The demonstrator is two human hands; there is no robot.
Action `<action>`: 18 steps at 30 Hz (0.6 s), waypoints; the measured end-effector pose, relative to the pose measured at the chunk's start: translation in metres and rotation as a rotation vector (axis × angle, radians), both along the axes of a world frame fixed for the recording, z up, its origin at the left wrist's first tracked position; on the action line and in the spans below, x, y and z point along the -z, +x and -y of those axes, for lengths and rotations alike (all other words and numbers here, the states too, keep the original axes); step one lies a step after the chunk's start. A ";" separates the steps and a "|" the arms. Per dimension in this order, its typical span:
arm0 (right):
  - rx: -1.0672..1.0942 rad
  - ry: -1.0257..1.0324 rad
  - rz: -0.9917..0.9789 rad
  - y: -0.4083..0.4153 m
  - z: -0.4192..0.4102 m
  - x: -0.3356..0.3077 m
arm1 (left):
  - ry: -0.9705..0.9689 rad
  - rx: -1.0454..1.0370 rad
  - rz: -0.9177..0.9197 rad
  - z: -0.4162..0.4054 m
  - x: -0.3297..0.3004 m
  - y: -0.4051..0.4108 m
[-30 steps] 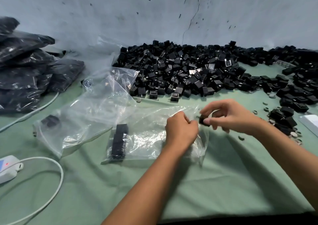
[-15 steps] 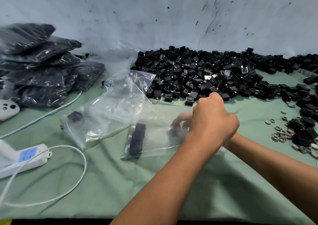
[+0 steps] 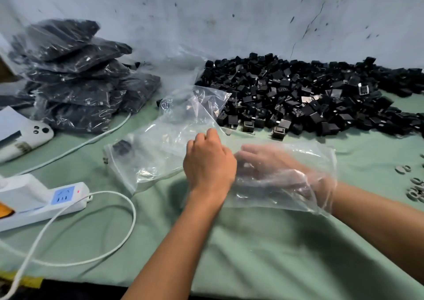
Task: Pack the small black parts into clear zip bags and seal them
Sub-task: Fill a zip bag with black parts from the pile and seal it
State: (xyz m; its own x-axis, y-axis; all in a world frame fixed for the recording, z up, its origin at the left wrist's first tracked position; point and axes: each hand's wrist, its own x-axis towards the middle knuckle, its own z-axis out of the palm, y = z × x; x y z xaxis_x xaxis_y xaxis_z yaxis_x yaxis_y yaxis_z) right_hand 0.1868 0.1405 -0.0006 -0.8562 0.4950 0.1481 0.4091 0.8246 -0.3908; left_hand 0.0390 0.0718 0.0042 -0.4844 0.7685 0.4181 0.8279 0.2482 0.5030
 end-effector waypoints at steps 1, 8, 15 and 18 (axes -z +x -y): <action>0.010 0.023 -0.016 -0.002 -0.001 -0.001 | -0.075 -0.038 -0.001 0.001 0.009 -0.014; 0.163 0.037 -0.295 -0.029 0.007 0.024 | -0.148 -0.004 -0.033 0.004 0.032 -0.031; 0.068 -0.207 -0.325 -0.028 -0.016 0.046 | -0.110 0.004 0.003 0.008 0.033 -0.030; 0.039 -0.023 -0.319 -0.029 -0.016 0.050 | -0.102 0.021 -0.007 0.009 0.033 -0.031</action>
